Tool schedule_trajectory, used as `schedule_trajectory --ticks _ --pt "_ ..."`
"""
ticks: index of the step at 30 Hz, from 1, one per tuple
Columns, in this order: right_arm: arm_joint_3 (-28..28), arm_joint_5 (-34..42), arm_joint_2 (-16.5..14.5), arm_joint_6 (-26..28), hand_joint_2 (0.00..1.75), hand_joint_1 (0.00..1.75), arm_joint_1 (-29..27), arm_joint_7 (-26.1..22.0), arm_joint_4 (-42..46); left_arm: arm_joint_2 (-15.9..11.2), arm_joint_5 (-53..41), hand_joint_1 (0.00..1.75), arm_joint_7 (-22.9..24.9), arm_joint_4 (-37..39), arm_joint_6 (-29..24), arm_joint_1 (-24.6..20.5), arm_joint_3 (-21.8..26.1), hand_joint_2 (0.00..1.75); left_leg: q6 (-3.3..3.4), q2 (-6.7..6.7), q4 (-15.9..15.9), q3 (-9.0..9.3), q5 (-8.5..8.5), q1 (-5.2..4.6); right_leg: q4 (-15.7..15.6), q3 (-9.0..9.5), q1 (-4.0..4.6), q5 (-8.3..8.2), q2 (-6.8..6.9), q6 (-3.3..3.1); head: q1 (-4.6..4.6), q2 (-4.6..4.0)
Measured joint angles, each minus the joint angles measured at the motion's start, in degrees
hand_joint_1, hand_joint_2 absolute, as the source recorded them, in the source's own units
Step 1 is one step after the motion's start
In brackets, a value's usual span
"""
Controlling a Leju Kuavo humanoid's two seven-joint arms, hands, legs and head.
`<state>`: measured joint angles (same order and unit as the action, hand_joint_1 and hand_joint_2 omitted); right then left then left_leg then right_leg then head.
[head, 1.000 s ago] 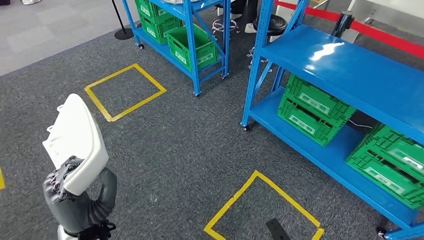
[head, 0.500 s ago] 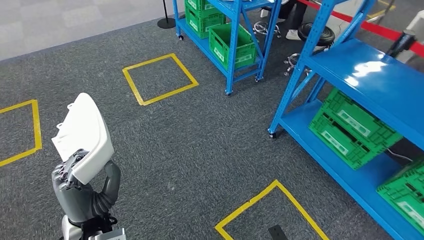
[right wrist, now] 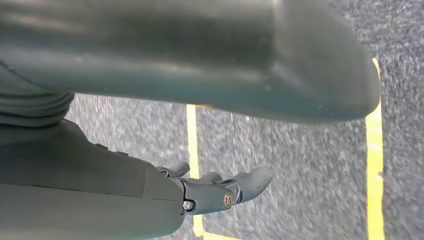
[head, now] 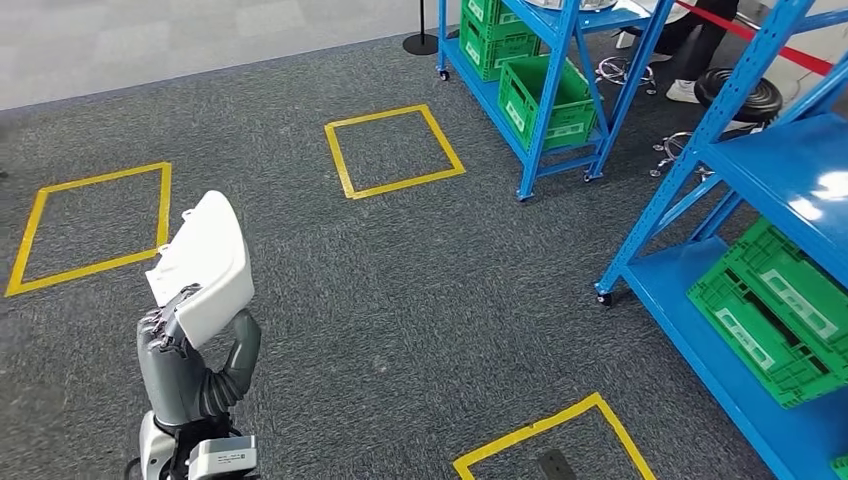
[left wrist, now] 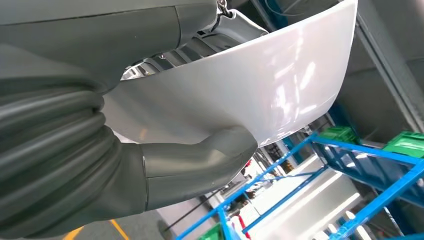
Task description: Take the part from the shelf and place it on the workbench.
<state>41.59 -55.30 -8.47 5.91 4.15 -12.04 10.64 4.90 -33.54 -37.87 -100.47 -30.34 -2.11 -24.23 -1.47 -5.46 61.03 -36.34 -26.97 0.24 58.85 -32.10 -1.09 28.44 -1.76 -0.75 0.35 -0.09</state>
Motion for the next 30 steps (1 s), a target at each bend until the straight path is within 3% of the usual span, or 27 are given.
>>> schedule_trajectory --ticks 2,4,5,6,7,9,11,13,14,15,17,19,20,21,22,24,26,28,29,30 --pt "0.0 -0.4 0.0 -0.1 0.0 0.0 0.0 0.0 0.0 0.0 0.4 1.75 -0.8 -0.1 -0.4 0.0 0.1 1.75 -0.2 3.73 6.2 -2.85 -3.36 -0.08 -0.2 0.09 0.21 -0.07 1.58 -0.57 -0.23 0.0" --pt "0.0 -0.6 0.0 -0.2 0.0 0.0 -0.1 0.0 0.0 -0.2 0.7 1.75 -1.7 -0.1 -1.0 0.1 0.1 1.75 -0.43 4.83 13.0 -5.99 -6.04 0.05 -0.2 0.07 0.42 0.04 3.39 -0.73 -0.29 0.0" --pt "0.0 -0.7 0.0 -0.2 0.0 0.0 -0.1 0.0 0.0 -0.3 1.0 1.75 -1.9 -0.1 -1.1 0.1 0.1 1.75 -0.48 4.96 14.0 -6.35 -5.94 0.07 -0.1 0.08 0.47 0.09 4.27 -0.74 -0.29 0.0" --pt "0.0 -0.7 0.0 -0.2 0.0 0.0 0.0 0.0 0.0 -0.3 1.2 1.75 -1.9 -0.1 -1.2 0.2 0.2 1.75 -0.48 5.19 12.5 -5.49 -4.81 0.08 -0.1 0.11 0.49 0.16 5.12 -0.7 -0.29 0.0" --pt "0.0 -0.7 0.0 -0.3 0.0 0.0 0.1 0.0 0.0 -0.4 1.4 1.75 -1.9 -0.1 -1.3 0.2 0.3 1.75 -0.4 5.82 9.1 -3.53 -3.04 0.07 0.0 0.17 0.49 0.27 5.91 -0.6 -0.3 0.0" --pt "0.0 -0.6 0.0 -0.3 0.0 0.0 0.2 -0.1 0.0 -0.4 1.4 1.75 -2.0 -0.2 -1.7 0.1 0.4 1.75 0.14 8.38 1.5 0.65 -0.65 -0.2 0.2 0.33 0.7 0.61 7.28 -0.17 -0.27 0.0" --pt "0.1 -0.5 0.0 -0.3 0.0 0.0 0.2 -0.2 0.0 -0.4 0.8 1.75 -2.1 -0.2 -2.1 0.1 0.4 1.75 0.87 9.52 -1.5 2.16 -0.24 -0.52 0.2 0.53 0.95 0.83 8.37 0.44 -0.21 0.0" --pt "0.1 -0.4 0.0 -0.3 0.0 0.0 0.3 -0.4 0.0 -0.4 0.3 1.75 -2.1 -0.2 -2.3 0.2 0.5 1.75 1.52 8.13 -1.7 2.03 0.08 -0.51 0.2 0.79 0.95 0.95 9.42 1.05 -0.2 0.0" --pt "0.1 -0.4 0.0 -0.3 0.0 0.0 0.4 -0.4 0.0 -0.4 0.4 1.75 -2.1 -0.3 -2.0 0.3 0.5 1.75 1.85 7.44 -1.9 2.05 0.25 -0.41 0.6 0.76 0.83 1.3 8.91 1.35 -0.16 0.0" --pt "0.1 -0.4 0.0 -0.4 0.0 0.0 0.4 -0.5 0.0 -0.5 0.6 1.75 -2.1 -0.3 -1.3 0.2 0.5 1.75 2.19 6.76 -2.0 2.09 0.45 -0.25 1.8 0.35 0.7 2.18 7.66 1.63 -0.1 0.0" --pt "0.2 -0.4 0.0 -0.4 0.0 0.0 0.5 -0.7 0.0 -0.5 0.6 1.75 -2.1 -0.1 0.3 0.2 0.5 1.75 2.67 5.44 -2.2 2.06 0.72 -0.05 7.5 -2.22 0.47 5.45 3.92 2.03 0.05 0.0" --pt "0.2 -0.5 0.1 -0.5 0.0 0.0 0.3 -0.7 0.0 -0.5 -0.3 1.75 -1.9 0.2 1.0 0.2 0.5 1.75 2.84 3.85 -2.1 1.73 0.83 -0.08 14.5 -5.78 0.48 8.33 2.28 2.14 0.1 0.0" --pt "0.2 -0.5 0.1 -0.5 0.0 0.0 0.2 -0.7 0.0 -0.5 -0.7 1.75 -1.9 0.3 1.1 0.4 0.5 1.75 2.85 2.99 -2.0 1.62 0.88 -0.11 16.1 -6.69 0.5 8.41 2.07 2.1 0.1 0.0" --pt "0.2 -0.6 0.2 -0.5 0.0 0.0 0.2 -0.8 0.0 -0.5 -1.0 1.75 -1.9 0.4 1.1 0.6 0.5 1.75 2.81 2.11 -1.8 1.55 0.91 -0.11 15.5 -6.56 0.49 7.37 1.91 2.01 0.1 0.0" --pt "0.2 -0.8 0.2 -0.5 0.0 0.0 0.2 -0.9 0.0 -0.5 -1.2 1.75 -1.9 0.5 1.0 0.9 0.6 1.75 2.71 1.25 -1.7 1.54 0.93 -0.08 12.5 -5.21 0.44 5.38 1.52 1.91 0.11 0.0" --pt "0.2 -1.1 0.3 -0.6 0.0 0.0 0.2 -1.1 0.0 -0.5 -0.7 1.75 -2.0 0.3 -0.3 1.5 0.6 1.75 2.28 -0.25 -1.3 1.38 0.96 -0.06 4.7 -1.67 0.22 2.01 -1.0 1.81 0.1 0.0" --pt "0.2 -1.5 0.4 -0.7 0.0 0.0 0.3 -0.8 0.0 -0.3 0.6 1.75 -2.1 0.0 -2.4 1.8 0.6 1.75 1.54 -1.51 -1.3 1.01 1.14 -0.05 1.0 -0.03 0.18 1.15 -2.83 1.66 0.07 0.0" --pt "0.2 -1.9 0.4 -0.8 0.0 0.0 0.5 -0.5 0.0 -0.2 1.7 1.75 -2.1 -0.1 -3.6 1.7 0.6 1.75 0.69 -2.81 -1.6 0.63 1.57 0.03 0.7 0.09 0.31 1.03 -1.92 1.09 0.05 0.0" --pt "0.2 -2.0 0.5 -0.7 0.0 0.0 0.6 -0.5 0.0 -0.2 2.0 1.75 -2.1 -0.2 -3.8 1.7 0.7 1.75 0.38 -2.59 -1.5 0.4 1.6 0.04 0.5 0.2 0.29 0.83 -1.17 0.66 0.04 0.0" --pt "0.2 -2.1 0.5 -0.7 0.0 0.0 0.7 -0.7 0.0 -0.1 2.2 1.75 -2.1 -0.3 -3.7 1.7 0.8 1.75 0.13 -1.46 -0.9 -0.08 1.12 -0.03 0.3 0.31 0.25 0.61 -0.39 0.2 -0.06 0.0"
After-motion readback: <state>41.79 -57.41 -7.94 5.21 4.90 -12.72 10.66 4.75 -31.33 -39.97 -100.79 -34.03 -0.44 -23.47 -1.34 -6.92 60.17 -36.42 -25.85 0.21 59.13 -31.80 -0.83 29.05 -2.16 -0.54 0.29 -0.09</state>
